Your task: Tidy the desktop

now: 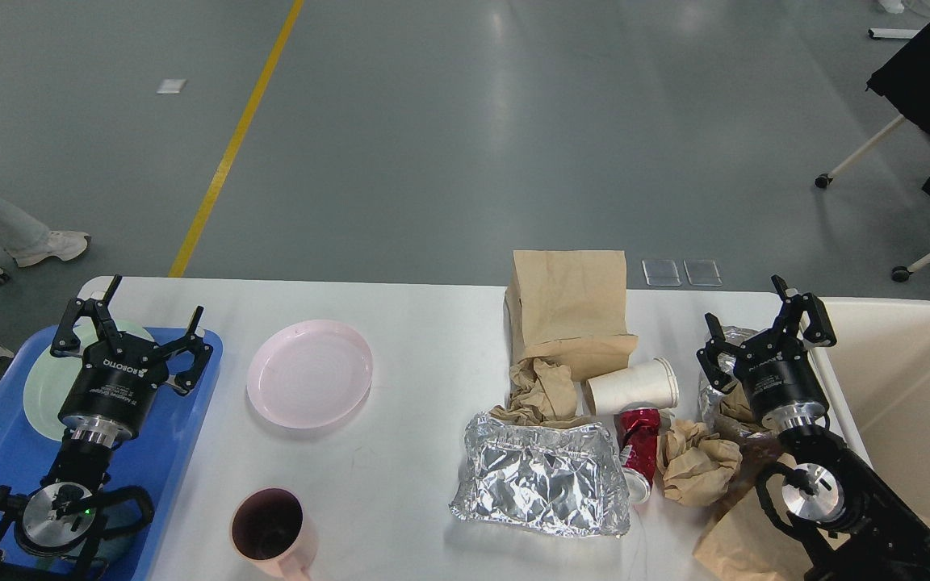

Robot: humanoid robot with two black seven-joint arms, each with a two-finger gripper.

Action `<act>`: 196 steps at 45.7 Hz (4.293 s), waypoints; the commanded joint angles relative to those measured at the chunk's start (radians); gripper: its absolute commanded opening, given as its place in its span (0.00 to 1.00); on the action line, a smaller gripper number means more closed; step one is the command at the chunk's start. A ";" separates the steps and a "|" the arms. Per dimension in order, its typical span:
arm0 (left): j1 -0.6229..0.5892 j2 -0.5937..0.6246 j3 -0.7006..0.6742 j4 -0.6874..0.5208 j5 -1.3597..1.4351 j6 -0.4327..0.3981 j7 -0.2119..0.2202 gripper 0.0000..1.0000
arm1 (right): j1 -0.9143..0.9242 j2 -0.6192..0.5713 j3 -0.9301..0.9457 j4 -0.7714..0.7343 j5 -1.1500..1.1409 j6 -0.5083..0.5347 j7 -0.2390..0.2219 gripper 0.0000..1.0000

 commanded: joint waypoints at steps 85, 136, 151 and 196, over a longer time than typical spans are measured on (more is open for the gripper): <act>-2.084 0.088 3.063 -0.424 -0.235 -0.289 -0.111 0.97 | -0.002 0.000 0.000 0.001 0.000 0.000 0.000 1.00; -2.172 -0.018 3.129 -0.822 -0.390 -0.124 -0.103 0.96 | -0.002 0.000 0.000 0.001 0.000 0.000 0.000 1.00; -1.770 0.016 3.109 -0.779 -0.376 0.341 -0.105 0.94 | -0.002 0.000 0.000 0.001 0.000 0.000 0.000 1.00; -1.372 -0.027 3.003 -0.548 -0.317 0.508 -0.100 0.48 | -0.002 0.000 0.000 0.001 0.000 0.000 0.000 1.00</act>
